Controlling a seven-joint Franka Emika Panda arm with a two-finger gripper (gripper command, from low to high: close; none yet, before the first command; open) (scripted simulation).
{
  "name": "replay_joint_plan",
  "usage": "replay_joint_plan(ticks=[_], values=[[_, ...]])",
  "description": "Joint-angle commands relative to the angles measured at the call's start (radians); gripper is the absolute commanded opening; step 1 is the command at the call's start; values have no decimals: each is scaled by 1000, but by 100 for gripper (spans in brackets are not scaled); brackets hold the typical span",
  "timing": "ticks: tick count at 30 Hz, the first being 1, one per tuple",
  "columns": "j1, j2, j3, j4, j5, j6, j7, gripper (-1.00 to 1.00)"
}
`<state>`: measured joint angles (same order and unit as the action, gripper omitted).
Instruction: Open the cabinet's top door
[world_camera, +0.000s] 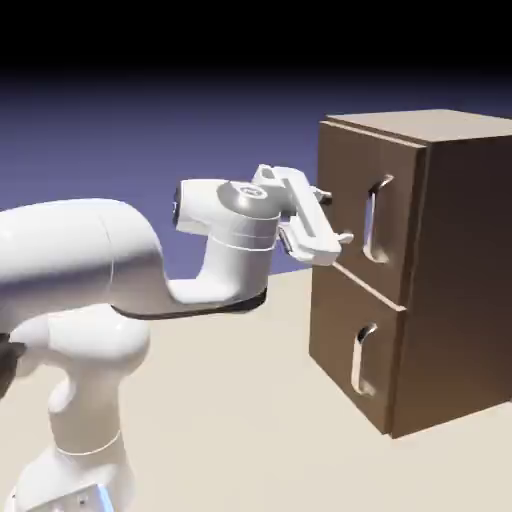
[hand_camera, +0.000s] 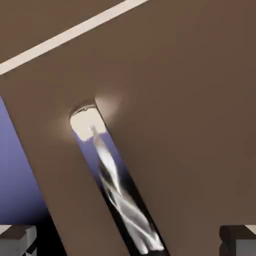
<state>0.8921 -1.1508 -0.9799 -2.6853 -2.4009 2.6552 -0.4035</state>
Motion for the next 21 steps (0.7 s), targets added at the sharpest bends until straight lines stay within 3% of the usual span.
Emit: replay_joint_plan(ticks=[1, 10, 15, 16, 21], values=[[16, -11, -18, 2, -44, -7, -21, 100], [140, -93, -156, 20, -383, -61, -182, 100], [313, -42, -236, 156, -421, -93, -167, 100], [313, -42, -236, 156, -421, -93, -167, -100], [215, -36, -136, 13, -336, -264, -160, -100]])
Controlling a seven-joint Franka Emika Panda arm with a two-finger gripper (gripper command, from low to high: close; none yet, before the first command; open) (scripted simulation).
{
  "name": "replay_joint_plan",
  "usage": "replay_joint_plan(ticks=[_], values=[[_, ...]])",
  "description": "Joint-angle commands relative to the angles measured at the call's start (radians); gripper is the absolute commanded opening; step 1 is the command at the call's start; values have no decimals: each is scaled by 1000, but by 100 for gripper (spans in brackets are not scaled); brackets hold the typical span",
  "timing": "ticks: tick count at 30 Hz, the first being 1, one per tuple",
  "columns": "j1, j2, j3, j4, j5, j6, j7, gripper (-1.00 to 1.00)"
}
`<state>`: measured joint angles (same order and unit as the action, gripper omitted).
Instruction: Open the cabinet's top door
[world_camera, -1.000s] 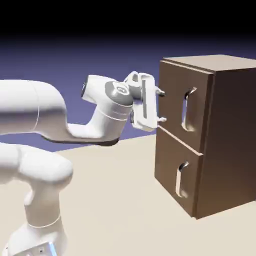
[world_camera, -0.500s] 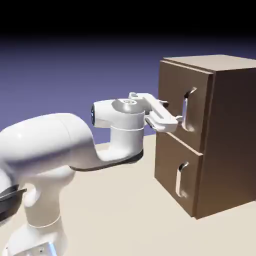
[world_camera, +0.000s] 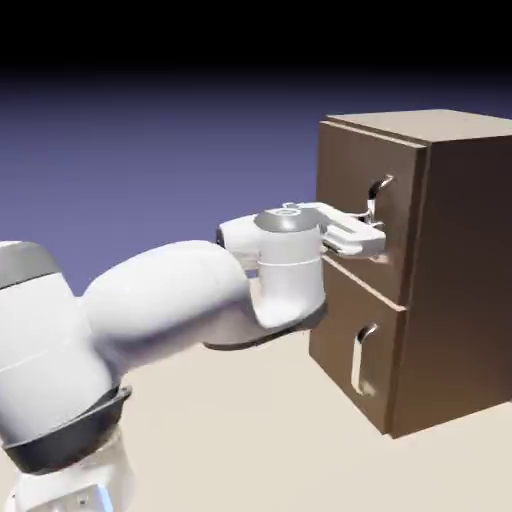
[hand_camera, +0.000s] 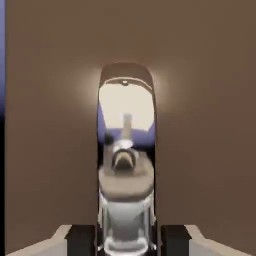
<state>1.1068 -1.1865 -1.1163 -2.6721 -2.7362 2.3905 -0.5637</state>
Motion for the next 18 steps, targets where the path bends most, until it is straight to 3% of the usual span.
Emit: replay_joint_plan(ticks=[1, 9, 18], values=[[-20, 0, 27, -33, 25, -43, 2, -100], [-87, -6, 256, -231, 259, -390, 18, -100], [20, 63, 511, -308, 584, -782, 91, -100]])
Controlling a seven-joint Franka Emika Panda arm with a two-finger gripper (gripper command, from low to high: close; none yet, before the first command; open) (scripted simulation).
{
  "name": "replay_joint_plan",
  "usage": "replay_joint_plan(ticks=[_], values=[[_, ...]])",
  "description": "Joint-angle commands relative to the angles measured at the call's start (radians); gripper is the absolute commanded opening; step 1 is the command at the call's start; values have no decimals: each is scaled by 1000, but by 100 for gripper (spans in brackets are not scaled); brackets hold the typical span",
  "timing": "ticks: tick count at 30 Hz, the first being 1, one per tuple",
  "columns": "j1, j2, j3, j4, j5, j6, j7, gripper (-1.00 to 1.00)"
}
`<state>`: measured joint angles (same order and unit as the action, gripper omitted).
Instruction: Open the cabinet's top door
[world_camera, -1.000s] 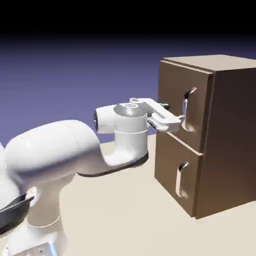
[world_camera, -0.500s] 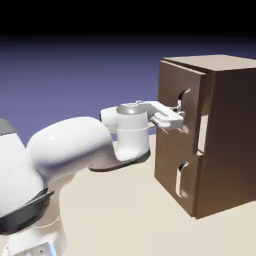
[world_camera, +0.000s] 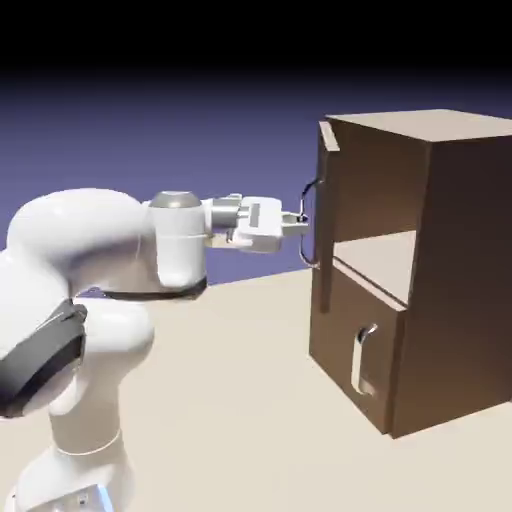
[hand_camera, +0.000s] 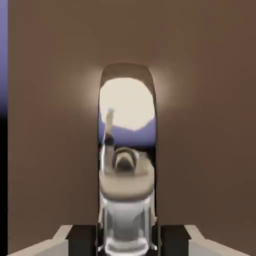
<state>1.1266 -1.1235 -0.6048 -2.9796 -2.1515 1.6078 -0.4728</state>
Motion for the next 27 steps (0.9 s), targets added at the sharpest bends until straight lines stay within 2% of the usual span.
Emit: replay_joint_plan(ticks=[1, 12, 27], values=[[21, 18, 27, 1, 41, -42, 14, -100], [238, 353, 233, 153, 515, -427, 234, -100], [333, 896, 303, 599, 1024, -678, 456, -100]])
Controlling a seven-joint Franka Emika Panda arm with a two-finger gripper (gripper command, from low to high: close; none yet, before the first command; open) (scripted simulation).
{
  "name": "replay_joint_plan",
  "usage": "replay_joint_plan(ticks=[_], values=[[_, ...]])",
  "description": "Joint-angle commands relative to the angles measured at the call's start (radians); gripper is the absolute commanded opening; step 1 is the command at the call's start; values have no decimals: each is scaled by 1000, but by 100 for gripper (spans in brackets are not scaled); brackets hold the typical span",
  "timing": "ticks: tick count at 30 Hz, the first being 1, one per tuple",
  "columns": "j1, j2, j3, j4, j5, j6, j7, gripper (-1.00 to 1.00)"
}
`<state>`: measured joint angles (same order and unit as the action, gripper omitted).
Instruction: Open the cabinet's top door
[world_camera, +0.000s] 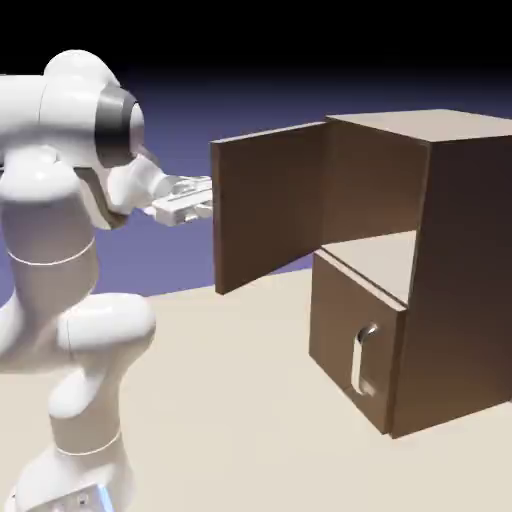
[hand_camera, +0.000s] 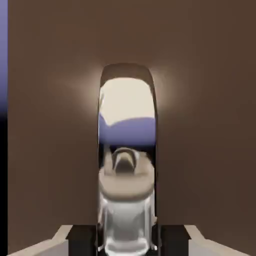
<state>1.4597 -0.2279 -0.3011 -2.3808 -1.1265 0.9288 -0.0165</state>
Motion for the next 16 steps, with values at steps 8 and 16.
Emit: replay_joint_plan(ticks=[8, 16], values=[[-9, 261, -10, 290, 184, -112, 34, -100], [-28, 431, -28, 501, 283, -197, 30, 100]])
